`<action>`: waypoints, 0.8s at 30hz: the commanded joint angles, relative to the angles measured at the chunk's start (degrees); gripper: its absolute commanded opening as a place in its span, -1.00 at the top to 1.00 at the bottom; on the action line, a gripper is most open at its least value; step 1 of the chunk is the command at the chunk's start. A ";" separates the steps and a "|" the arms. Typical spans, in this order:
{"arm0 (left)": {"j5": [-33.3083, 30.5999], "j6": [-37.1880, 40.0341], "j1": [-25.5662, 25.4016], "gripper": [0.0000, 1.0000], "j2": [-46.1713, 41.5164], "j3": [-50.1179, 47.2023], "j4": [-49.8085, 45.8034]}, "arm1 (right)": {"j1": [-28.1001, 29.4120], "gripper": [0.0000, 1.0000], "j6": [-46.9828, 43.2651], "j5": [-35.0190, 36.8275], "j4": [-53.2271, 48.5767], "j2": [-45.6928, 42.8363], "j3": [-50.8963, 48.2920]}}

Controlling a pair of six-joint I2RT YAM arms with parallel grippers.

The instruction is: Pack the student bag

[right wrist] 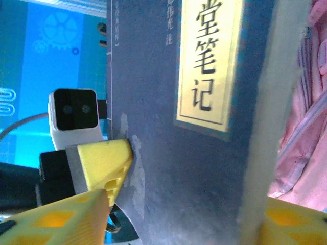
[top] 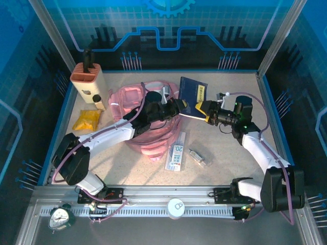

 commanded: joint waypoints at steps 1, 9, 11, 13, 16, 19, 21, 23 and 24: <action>-3.44 3.88 -0.08 1.00 -2.26 0.74 -2.28 | 0.04 -0.03 -3.68 0.57 -4.16 -1.54 2.20; -4.31 6.23 -0.76 1.00 -1.98 1.85 -5.54 | 0.05 0.61 -8.94 2.47 -11.20 -1.96 3.95; -4.24 7.03 -0.94 0.97 -2.17 2.29 -6.39 | 0.01 0.73 -10.71 3.00 -13.37 -2.19 4.64; -3.64 8.16 -1.25 0.81 -2.16 2.71 -6.92 | -0.10 0.82 -12.21 3.47 -14.76 -2.58 5.15; -2.94 10.14 -1.59 0.41 -2.68 2.87 -8.64 | -0.35 0.93 -16.00 4.83 -19.37 -3.38 6.52; -4.19 13.08 -1.58 0.04 -4.33 2.28 -12.20 | -0.82 0.96 -19.85 6.22 -24.00 -4.69 7.43; -5.52 16.56 -1.50 -0.12 -5.79 1.83 -15.59 | -1.70 0.99 -21.60 6.34 -26.07 -5.74 7.57; -7.58 20.60 -1.33 -0.23 -6.94 1.92 -20.11 | -2.50 1.00 -23.31 6.08 -28.28 -6.54 7.70; -8.79 22.96 -1.31 -0.28 -7.50 2.11 -22.92 | -2.72 1.00 -24.70 6.28 -30.14 -6.84 8.02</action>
